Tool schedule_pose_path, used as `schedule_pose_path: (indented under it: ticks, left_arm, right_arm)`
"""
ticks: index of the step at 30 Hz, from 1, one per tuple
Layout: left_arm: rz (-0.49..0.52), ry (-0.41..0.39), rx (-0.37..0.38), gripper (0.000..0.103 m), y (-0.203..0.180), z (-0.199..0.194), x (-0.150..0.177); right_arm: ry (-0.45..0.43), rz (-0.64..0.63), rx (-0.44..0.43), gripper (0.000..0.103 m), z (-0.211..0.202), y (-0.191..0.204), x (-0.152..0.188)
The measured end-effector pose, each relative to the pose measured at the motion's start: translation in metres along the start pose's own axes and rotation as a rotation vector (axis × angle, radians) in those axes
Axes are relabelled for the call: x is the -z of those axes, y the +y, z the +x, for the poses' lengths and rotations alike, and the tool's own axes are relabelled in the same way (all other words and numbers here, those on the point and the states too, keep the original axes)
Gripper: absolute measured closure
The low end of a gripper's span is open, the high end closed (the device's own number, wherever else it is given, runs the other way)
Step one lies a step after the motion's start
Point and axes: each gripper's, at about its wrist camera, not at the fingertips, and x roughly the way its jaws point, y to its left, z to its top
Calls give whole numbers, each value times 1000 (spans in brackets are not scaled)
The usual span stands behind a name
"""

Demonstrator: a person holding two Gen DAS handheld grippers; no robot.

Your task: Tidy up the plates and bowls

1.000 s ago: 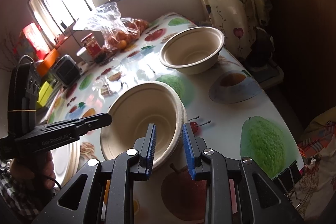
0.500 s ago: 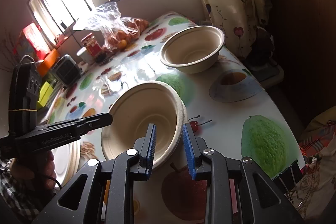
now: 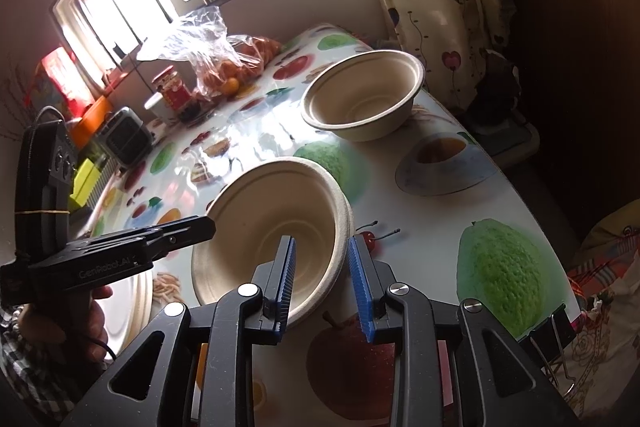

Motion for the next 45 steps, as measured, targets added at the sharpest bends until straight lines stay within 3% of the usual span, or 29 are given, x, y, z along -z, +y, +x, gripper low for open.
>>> schedule_pose_path:
  ticks: [9, 14, 26, 45]
  left_arm:
    - [5, -23, 1, 78, 2, -5, -10]
    - [9, -47, 15, 65, 1, -11, -25]
    - [26, -84, 24, 65, -1, -10, -75]
    - [34, -50, 56, 65, 1, 42, -135]
  right_arm:
    - [-18, 22, -7, 57, -4, -3, -7]
    - [-43, 41, 6, 57, -9, -12, -18]
    - [-105, 49, 54, 56, -20, -36, -58]
    - [-50, 71, 71, 56, 24, -69, -107]
